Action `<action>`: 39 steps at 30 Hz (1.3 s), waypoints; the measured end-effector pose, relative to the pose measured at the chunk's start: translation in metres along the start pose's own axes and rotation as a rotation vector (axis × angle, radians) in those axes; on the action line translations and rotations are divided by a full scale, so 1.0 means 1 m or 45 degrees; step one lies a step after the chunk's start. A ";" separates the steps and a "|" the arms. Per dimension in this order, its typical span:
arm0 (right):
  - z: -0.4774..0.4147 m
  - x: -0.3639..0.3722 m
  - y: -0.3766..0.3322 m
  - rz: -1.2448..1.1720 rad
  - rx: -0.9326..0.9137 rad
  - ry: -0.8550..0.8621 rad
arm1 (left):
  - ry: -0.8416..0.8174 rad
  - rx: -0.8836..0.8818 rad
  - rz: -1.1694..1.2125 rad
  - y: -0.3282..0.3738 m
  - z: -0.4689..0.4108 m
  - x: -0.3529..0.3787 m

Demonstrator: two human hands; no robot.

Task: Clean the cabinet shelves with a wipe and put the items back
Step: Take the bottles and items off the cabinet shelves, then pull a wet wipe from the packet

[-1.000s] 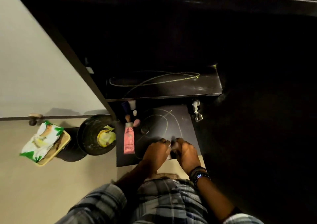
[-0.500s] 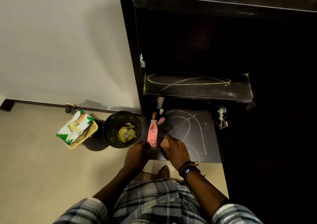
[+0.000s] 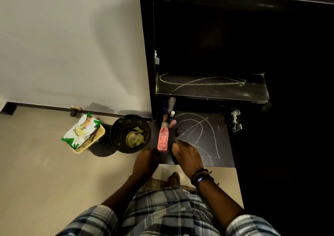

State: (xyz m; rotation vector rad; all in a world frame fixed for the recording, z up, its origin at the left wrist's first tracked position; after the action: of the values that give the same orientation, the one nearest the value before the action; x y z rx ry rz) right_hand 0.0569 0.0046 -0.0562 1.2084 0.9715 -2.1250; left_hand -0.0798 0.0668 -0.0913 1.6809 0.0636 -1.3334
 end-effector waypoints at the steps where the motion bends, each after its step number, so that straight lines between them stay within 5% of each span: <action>1: 0.000 0.000 -0.001 0.005 0.013 0.015 | 0.006 0.003 -0.003 0.001 0.000 0.000; 13: -0.003 -0.006 -0.029 0.105 -0.079 0.163 | -0.014 0.022 0.072 -0.007 0.005 -0.007; 20: -0.004 -0.001 -0.094 -0.029 -0.385 0.164 | 0.113 -0.177 0.054 -0.050 0.031 -0.042; 29: -0.026 0.076 -0.220 -0.007 -0.542 -0.339 | 0.319 -0.622 0.149 -0.174 0.086 -0.124; 39: -0.081 0.210 -0.372 0.087 -0.344 -0.670 | 0.254 -0.850 0.301 -0.333 0.126 -0.194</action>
State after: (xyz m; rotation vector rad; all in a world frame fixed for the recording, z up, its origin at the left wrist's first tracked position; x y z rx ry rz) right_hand -0.2664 0.2817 -0.1439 0.5034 0.9154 -2.0214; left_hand -0.4349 0.2552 -0.1434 1.1945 0.3735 -0.8336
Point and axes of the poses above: each hand's wrist, its own z-axis away from the middle knuckle, its own x-axis out of the palm, y = z × x, the point moved 7 cm from there along -z, towards the middle knuckle, and after that the axes turned 15 degrees about x, right-handed, at the moved point
